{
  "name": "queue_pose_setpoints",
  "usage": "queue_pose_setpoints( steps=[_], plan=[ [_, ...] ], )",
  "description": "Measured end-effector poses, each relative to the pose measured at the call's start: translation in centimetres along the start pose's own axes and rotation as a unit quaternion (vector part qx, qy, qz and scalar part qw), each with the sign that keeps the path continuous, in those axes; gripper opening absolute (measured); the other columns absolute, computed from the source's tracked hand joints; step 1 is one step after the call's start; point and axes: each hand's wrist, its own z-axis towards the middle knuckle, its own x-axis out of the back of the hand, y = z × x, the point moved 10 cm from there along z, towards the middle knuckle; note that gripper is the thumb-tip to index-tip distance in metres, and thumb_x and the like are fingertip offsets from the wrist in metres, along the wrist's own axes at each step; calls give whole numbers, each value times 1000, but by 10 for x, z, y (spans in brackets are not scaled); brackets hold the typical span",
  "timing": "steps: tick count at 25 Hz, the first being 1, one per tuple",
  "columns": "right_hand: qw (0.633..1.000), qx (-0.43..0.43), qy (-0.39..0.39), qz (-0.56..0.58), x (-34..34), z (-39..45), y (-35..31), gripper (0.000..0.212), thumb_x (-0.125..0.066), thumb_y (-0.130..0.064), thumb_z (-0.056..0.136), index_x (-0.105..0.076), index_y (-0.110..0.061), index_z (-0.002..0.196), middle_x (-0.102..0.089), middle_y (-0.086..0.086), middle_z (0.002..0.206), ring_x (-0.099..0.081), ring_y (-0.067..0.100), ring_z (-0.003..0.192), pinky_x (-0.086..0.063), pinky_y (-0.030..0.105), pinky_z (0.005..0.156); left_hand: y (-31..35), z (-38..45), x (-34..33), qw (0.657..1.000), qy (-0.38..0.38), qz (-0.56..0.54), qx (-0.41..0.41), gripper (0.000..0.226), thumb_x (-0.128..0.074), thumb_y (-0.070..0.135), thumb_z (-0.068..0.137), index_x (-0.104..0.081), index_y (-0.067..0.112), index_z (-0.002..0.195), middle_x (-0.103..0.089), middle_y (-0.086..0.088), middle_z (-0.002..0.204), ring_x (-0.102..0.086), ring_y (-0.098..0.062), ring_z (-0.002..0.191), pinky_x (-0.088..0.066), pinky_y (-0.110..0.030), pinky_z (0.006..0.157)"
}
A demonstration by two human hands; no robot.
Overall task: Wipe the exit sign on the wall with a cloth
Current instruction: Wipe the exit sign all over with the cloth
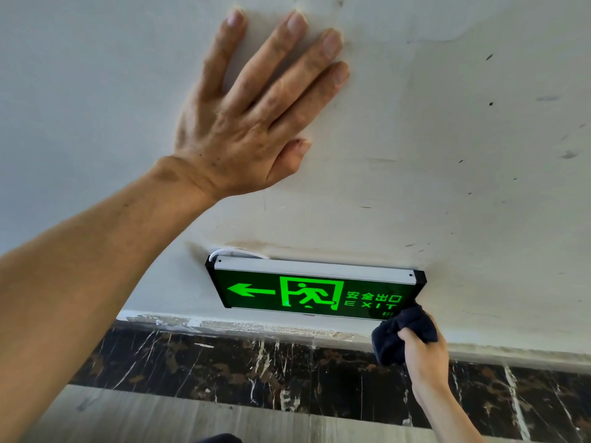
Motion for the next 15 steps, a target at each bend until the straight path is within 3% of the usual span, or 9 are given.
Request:
queue_pose_setpoints(
  steps=[2,4,7,9,11,15],
  plan=[
    [999,-21,-5,-26,-1,0,8,36,-58,1,78,-62,-34,86,-68,5,89,-62,22,84,-49,41,75,1,0,1,1000,-2,1,-2,64,-34,40,99,-39,10,155,-38,-10,155,-38,-36,142,-27,-63,114],
    [995,-95,-29,-26,-3,2,28,28,-59,-1,78,-62,-26,90,-68,12,93,-62,26,86,-49,43,77,3,1,1,1000,-4,0,-6,64,-34,40,99,-38,10,155,-38,-10,155,-38,-36,142,-27,-63,114],
    [963,-252,-78,50,-16,-8,71,28,-57,4,79,-57,-4,107,-65,25,99,-61,38,89,-49,45,73,0,1,0,1000,-8,4,-3,64,-36,40,98,-37,11,156,-37,-10,156,-38,-36,142,-27,-62,113],
    [938,-317,-89,113,-24,-20,87,37,-56,4,82,-52,-4,118,-62,24,108,-59,38,95,-49,46,71,-1,0,1,1000,-6,4,0,64,-35,40,99,-37,11,156,-37,-9,156,-37,-35,142,-25,-61,115],
    [918,-342,-82,184,-35,-29,91,42,-59,1,86,-51,-7,126,-60,21,116,-58,35,100,-49,45,68,1,0,1,1000,-3,-1,-1,64,-35,40,99,-38,11,155,-37,-9,156,-37,-35,142,-26,-62,114],
    [902,-315,-64,288,-55,-28,78,54,-65,0,86,-49,-14,136,-58,17,131,-57,33,112,-46,40,86,-1,-1,-2,1000,-4,-7,5,64,-35,40,99,-36,12,156,-36,-8,157,-33,-34,144,-24,-60,117]
  ],
)
